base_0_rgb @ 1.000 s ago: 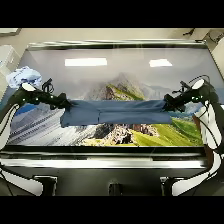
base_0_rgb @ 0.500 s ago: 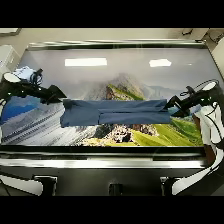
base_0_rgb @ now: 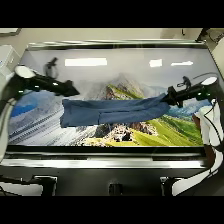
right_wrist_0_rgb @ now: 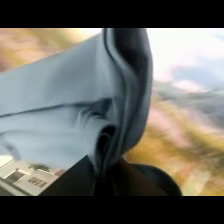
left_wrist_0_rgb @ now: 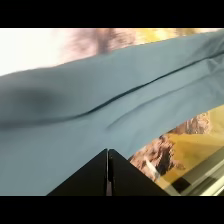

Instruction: Fold the clothes and pants, and hang the long-sleeved shirts on hangers.

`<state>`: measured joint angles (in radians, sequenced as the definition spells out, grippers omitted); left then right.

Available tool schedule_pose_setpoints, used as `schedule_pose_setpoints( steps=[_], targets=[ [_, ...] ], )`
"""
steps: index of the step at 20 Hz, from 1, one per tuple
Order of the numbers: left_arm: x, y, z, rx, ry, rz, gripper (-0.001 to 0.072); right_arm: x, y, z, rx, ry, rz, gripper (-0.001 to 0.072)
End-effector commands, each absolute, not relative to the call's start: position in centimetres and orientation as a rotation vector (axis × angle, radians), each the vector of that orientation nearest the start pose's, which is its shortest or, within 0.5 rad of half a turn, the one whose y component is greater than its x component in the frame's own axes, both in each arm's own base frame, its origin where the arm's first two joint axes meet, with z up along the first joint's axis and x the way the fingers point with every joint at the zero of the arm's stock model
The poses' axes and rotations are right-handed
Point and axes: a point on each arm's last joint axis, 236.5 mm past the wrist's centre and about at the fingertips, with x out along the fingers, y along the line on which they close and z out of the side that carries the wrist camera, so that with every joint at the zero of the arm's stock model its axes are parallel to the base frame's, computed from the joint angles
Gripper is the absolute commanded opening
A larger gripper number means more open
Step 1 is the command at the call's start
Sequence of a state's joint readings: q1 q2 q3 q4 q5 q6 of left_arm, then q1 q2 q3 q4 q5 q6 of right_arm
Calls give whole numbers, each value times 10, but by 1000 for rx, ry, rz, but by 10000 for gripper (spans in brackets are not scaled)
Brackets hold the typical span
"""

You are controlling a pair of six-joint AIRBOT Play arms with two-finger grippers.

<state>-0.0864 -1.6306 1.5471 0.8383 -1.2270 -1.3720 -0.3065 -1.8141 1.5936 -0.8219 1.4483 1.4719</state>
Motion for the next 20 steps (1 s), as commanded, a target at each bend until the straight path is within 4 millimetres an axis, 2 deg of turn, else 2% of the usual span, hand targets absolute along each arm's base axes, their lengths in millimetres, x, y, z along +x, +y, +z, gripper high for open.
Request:
schedule_pose_setpoints(
  steps=[1, 3, 6, 8, 11, 14, 16, 18, 20],
  targets=[
    [459, -281, 17, -399, 1173, -667, 39, 448, 59, 60, 748, 1327, 454, 35],
    [444, -324, -21, -439, 1255, -645, 28, 432, 79, 103, 703, 1283, 484, 35],
    [413, -364, -66, -480, 1385, -629, 24, 409, 105, 162, 641, 1184, 524, 35],
    [398, -402, -79, -582, 1421, -646, 24, 393, 126, 189, 598, 1133, 565, 35],
    [388, -468, -80, -860, 1403, -627, 22, 370, 154, 215, 568, 1108, 617, 36],
    [366, -528, -80, -1139, 1410, -572, 22, 362, 170, 231, 567, 1067, 635, 36],
    [362, -548, -78, -1232, 1374, -526, 22, 365, 170, 225, 579, 1087, 605, 36],
    [371, -548, -71, -1167, 1301, -588, 20, 370, 171, 212, 573, 1118, 586, 36],
    [388, -528, -60, -1058, 1254, -691, 17, 376, 181, 197, 550, 1145, 607, 36]
  ],
)
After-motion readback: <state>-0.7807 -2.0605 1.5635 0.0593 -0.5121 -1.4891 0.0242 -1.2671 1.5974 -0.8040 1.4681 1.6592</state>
